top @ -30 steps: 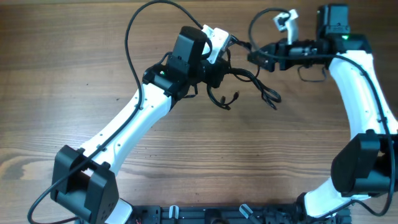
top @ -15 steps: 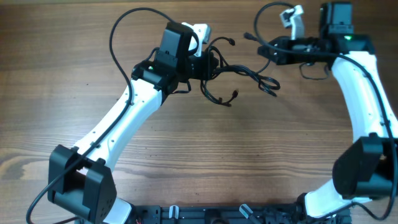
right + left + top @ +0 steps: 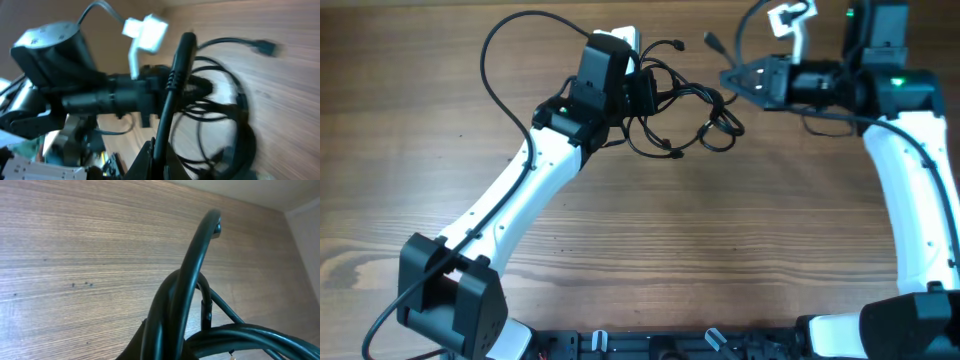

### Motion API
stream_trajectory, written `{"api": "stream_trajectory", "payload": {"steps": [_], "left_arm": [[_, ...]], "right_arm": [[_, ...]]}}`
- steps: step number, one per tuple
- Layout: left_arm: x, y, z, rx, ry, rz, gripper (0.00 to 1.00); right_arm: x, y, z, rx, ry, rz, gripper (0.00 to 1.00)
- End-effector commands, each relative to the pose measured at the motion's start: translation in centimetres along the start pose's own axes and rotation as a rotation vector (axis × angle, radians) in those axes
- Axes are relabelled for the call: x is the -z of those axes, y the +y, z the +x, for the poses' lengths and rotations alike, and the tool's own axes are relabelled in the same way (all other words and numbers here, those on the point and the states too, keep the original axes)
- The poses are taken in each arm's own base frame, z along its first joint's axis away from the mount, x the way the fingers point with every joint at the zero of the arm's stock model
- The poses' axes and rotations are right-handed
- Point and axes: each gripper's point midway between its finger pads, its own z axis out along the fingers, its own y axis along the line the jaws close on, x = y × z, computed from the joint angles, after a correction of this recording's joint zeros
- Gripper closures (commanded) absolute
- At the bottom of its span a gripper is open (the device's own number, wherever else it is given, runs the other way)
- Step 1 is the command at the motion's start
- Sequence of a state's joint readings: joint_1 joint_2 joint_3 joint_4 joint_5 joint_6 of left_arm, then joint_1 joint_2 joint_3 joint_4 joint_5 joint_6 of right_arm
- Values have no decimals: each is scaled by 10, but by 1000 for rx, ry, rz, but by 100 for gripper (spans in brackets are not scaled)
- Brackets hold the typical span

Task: Untangle cables
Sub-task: 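Reach the right gripper to the bundle and pull a cable rightward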

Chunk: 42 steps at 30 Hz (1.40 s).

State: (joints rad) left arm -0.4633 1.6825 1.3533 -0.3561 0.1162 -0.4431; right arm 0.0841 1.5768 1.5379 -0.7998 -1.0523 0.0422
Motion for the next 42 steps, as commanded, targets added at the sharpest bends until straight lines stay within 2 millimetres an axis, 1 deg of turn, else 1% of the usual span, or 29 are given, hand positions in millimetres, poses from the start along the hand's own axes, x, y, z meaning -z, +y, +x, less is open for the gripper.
{"api": "stream_trajectory", "payload": {"steps": [1, 3, 4, 6, 8, 10, 12, 13, 14, 15, 16, 17, 18, 19, 21, 23, 26, 29, 30, 33, 35, 36, 39, 42], "left_arm": [[8, 7, -12, 73, -51, -54, 96], [8, 14, -10, 107, -43, -77, 96], [9, 17, -9, 123, -38, -86, 96], [9, 24, -7, 170, -29, -103, 96], [10, 30, -7, 210, -27, -117, 96], [11, 33, -8, 231, -30, -123, 96], [11, 34, -8, 231, -30, -125, 96], [11, 34, -8, 231, -28, -127, 96], [11, 36, -6, 232, -23, -135, 96], [11, 38, -4, 232, -16, -145, 96], [12, 41, 0, 234, 0, -159, 96], [12, 42, 4, 231, 14, -168, 96], [13, 47, 15, 228, 55, -194, 96], [14, 50, 20, 228, 75, -207, 96], [15, 51, 28, 183, 111, -217, 96], [16, 50, 33, 146, 132, -221, 96], [16, 51, 34, 146, 136, -222, 96], [16, 50, 34, 127, 139, -220, 96], [16, 50, 35, 100, 143, -215, 96], [16, 50, 36, 47, 153, -209, 96], [16, 48, 36, -19, 160, -200, 96], [16, 48, 36, -44, 162, -197, 96], [15, 47, 33, -168, 160, -180, 96], [13, 41, 23, -258, 128, -154, 96]], "right_arm": [[-27, 42, 8, 67, 57, -96, 96], [-36, 55, 17, 62, 91, -123, 96], [-39, 56, 22, 39, 109, -117, 96], [-43, 53, 33, -3, 149, -76, 96], [-46, 43, 44, -45, 186, -1, 96], [-48, 26, 54, -67, 217, 124, 96], [-46, 13, 54, -60, 214, 204, 96], [-44, 2, 52, -47, 205, 265, 96], [-40, -11, 50, -34, 195, 342, 92], [-37, -20, 48, -23, 189, 398, 83], [-33, -29, 47, -16, 182, 454, 72], [-29, -37, 45, -8, 176, 508, 64], [-27, -45, 44, -3, 171, 551, 57], [-26, -51, 45, -3, 172, 574, 49], [-30, -58, 46, -10, 182, 584, 44], [-41, -73, 44, -18, 183, 586, 41], [-48, -98, 32, -98, 118, 604, 38], [-45, -124, 18, -160, 49, 627, 32], [-44, -136, 20, -196, 45, 639, 32], [-51, -152, 31, -286, 74, 594, 32], [-61, -167, 42, -412, 85, 572, 32], [-66, -168, 44, -432, 91, 550, 31], [-90, -167, 55, -533, 126, 413, 31], [-102, -170, 66, -608, 158, 355, 31]]}}
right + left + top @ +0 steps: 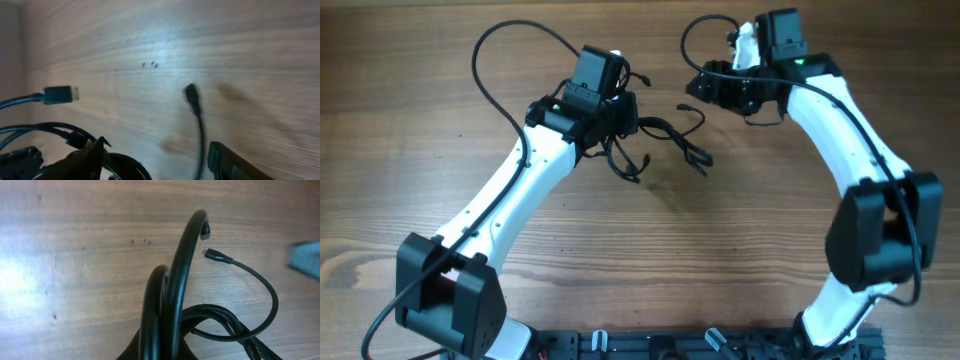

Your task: Untangle cables

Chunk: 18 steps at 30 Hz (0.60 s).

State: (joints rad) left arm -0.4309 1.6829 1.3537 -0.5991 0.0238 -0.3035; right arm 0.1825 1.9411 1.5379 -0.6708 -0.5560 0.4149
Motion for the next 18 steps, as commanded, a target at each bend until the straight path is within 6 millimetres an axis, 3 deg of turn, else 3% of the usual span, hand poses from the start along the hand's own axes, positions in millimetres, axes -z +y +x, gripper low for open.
{"api": "stream_trajectory", "payload": {"steps": [1, 12, 18], "left_arm": [[8, -13, -18, -184, -77, 42, 96], [14, -29, -47, -496, -213, 78, 96], [17, -34, -59, -501, -270, 85, 96]], "right_arm": [[-19, 6, 15, -123, 109, -117, 31], [-12, -22, -2, -248, 86, -137, 31], [-22, -52, -9, -332, 92, -148, 32]]}}
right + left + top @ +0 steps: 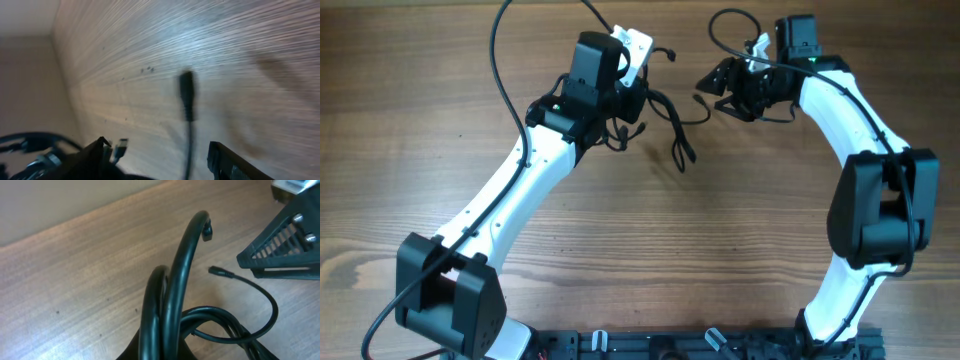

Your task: Untangle cables

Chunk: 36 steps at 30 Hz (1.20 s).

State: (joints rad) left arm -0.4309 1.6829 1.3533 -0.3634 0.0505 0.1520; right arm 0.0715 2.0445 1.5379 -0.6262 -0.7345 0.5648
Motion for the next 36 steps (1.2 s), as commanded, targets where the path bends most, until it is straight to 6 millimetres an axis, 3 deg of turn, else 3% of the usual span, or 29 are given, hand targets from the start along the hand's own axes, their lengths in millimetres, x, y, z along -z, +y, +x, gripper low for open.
{"api": "stream_trajectory", "payload": {"steps": [1, 5, 12, 17, 23, 27, 28, 30, 33, 36], "left_arm": [[7, -5, -13, -38, -42, 19, 96], [7, -5, -13, -37, -42, 19, 96], [7, -5, -11, -36, -35, 20, 96], [7, -5, -9, -35, -27, 20, 96], [7, -5, -9, -31, -26, 21, 96], [7, -5, -9, -28, -26, 21, 96], [7, -5, -9, -28, -26, 21, 96], [7, -5, -9, -22, -26, 21, 96], [7, -4, -6, 63, -15, 20, 96], [7, 1, 3, 294, 21, 9, 96]], "right_arm": [[-14, -17, 0, -78, 61, -43, 32], [-28, -16, 8, -100, 135, -133, 32], [-46, -15, -2, -152, 134, -188, 33], [-59, -21, -3, -142, 142, -204, 44], [-59, -10, 0, -111, 163, -250, 76], [-56, -6, 6, -89, 194, -286, 95], [-56, -6, 7, -80, 193, -286, 96], [-53, -3, 7, -45, 187, -293, 96], [-33, 10, 1, 52, 143, -308, 96], [15, 43, -1, 189, 66, -333, 96]]}}
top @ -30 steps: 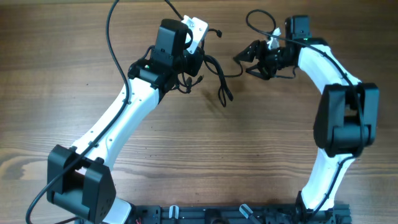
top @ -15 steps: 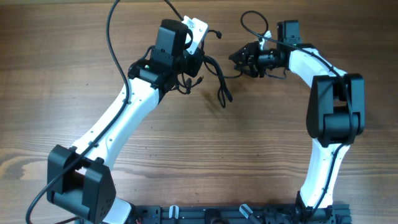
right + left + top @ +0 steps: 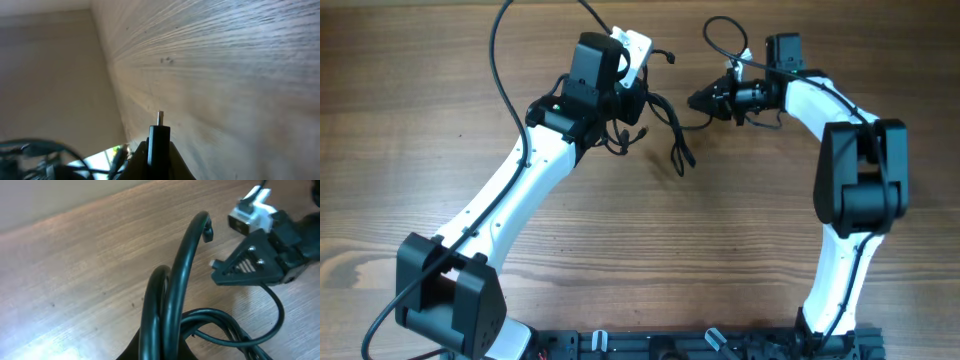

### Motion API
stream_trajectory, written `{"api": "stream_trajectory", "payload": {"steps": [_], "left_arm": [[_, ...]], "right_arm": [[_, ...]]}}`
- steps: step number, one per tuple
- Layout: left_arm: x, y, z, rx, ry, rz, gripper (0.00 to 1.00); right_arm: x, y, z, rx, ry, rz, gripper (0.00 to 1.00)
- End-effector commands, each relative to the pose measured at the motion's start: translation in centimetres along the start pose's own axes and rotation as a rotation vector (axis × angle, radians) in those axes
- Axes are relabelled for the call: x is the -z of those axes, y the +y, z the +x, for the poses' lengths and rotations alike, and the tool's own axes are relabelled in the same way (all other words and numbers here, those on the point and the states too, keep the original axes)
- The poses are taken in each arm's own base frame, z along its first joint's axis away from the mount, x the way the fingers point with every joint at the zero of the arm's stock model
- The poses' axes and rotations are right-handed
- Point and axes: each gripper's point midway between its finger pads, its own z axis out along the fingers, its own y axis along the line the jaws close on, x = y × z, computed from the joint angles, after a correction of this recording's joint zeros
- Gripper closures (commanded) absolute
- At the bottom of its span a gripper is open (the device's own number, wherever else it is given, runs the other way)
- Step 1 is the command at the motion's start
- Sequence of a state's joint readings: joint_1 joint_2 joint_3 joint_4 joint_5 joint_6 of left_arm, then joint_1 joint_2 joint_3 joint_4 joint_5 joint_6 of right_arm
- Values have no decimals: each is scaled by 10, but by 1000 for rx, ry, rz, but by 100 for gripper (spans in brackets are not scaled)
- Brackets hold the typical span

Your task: Untangle cables

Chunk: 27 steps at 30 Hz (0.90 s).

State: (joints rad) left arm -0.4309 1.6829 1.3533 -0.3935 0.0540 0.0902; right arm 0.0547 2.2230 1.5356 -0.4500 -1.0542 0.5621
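The tangle of black cables lies at the table's far middle, and several loose ends trail toward me. My left gripper is shut on a thick doubled loop of it, which rises from the jaws in the left wrist view. My right gripper sits just right of the tangle, shut on a small black plug with a metal tip. In the left wrist view a thin cable curves from the bundle to that right gripper.
The wooden table spreads out in front of both arms. My left arm's own black lead arcs above the far left. A white fitting sits on the left wrist, and another on the right wrist.
My right gripper was open with a plug end hanging before it. Now it is shut on that plug and stands closer to the tangle. The left gripper still holds the thick loop.
At first my right gripper was shut on a cable at the far right while the left held the tangle. Then the right one was open beside the tangle, the bundle sitting further left. Later it faced a loose plug, and now it grips it.
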Motion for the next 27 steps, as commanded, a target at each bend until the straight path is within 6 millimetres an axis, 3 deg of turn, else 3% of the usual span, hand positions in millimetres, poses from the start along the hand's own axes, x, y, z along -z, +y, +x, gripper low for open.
{"api": "stream_trajectory", "payload": {"steps": [1, 3, 6, 9, 12, 15, 21, 24, 27], "left_arm": [[8, 8, -1, 332, 4, -17, 96], [8, 21, 7, 507, 15, -85, 96], [10, 32, 10, 673, 2, -149, 96], [11, 38, 10, 756, -17, -185, 96], [12, 45, 10, 851, -42, -218, 96], [12, 49, 10, 934, -53, -224, 96], [12, 48, 8, 959, -62, -218, 96], [12, 49, 9, 960, -59, -221, 96], [13, 56, 10, 971, -63, -229, 96]], "right_arm": [[54, 78, 10, 270, -79, -47, 96], [78, 116, 31, 382, -105, -43, 96], [105, 154, 64, 463, -141, -15, 96], [115, 170, 86, 510, -141, -4, 96], [108, 165, 111, 516, -89, 65, 95], [88, 147, 135, 482, -5, 174, 96], [52, 163, 154, 646, 38, 198, 96], [49, 144, 151, 586, 7, 344, 96], [71, 106, 141, 396, -58, 549, 96]]}}
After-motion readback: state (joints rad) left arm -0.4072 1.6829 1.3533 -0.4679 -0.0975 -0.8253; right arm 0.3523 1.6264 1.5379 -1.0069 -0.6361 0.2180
